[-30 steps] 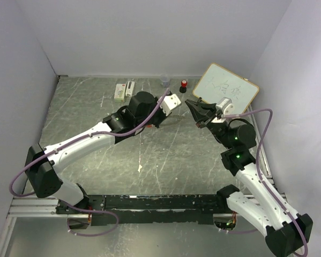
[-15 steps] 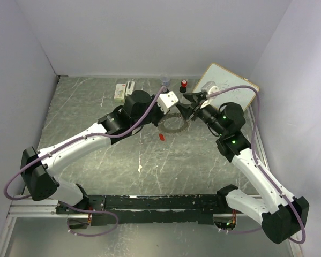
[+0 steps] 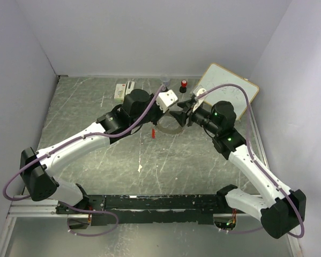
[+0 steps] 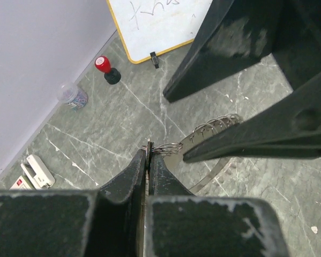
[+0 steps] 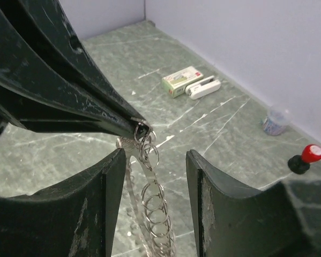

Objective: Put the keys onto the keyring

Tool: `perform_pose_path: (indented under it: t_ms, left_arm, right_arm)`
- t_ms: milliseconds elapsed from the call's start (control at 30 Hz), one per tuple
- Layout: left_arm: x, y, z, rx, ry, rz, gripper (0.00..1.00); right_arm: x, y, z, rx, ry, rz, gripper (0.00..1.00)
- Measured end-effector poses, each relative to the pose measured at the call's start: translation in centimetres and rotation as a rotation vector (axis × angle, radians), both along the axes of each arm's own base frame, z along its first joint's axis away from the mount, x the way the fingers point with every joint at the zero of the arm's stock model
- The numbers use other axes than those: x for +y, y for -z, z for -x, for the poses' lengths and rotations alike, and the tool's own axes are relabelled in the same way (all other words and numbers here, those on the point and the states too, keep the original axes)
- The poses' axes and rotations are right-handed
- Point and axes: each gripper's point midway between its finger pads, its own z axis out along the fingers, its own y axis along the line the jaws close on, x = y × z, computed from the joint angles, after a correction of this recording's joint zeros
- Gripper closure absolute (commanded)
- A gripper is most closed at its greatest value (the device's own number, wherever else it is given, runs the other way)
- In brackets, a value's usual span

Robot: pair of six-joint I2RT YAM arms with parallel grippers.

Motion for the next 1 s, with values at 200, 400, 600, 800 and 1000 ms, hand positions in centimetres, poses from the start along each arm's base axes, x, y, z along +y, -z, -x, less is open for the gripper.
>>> perform_pose_path:
  t_ms: [200,400,600,800,1000]
  left_arm:
    - [-0.1,-0.8,0.0,-0.009,0.006,0.004,0.93]
    - [-0.1,-0.7,0.1,-0.002,0.013,-0.003,0.93]
    - [-0.1,-0.2,0.2,0.010,0.016,-0.017,0.93]
    - [0.0,-0.4,0.0,0.003,0.012,-0.023,0.93]
    - [0.2,-0.6,-0.2,-0.007,-0.005,-0.025,0.93]
  right_arm:
    - [1.2,2.6,-0.2,0.061,-0.023,0.054,0.53]
    - [1.6,2.9,-0.4,0.065,-0.019,0.070,0.56]
    - [2.2,2.3,-0.4,0.047,-0.030,0.070,0.73]
    - [2.6,2.1,-0.7,0.045,-0.026,0.078,1.00]
    - [2.2,1.6,-0.9,0.029,0.011,0.076,1.00]
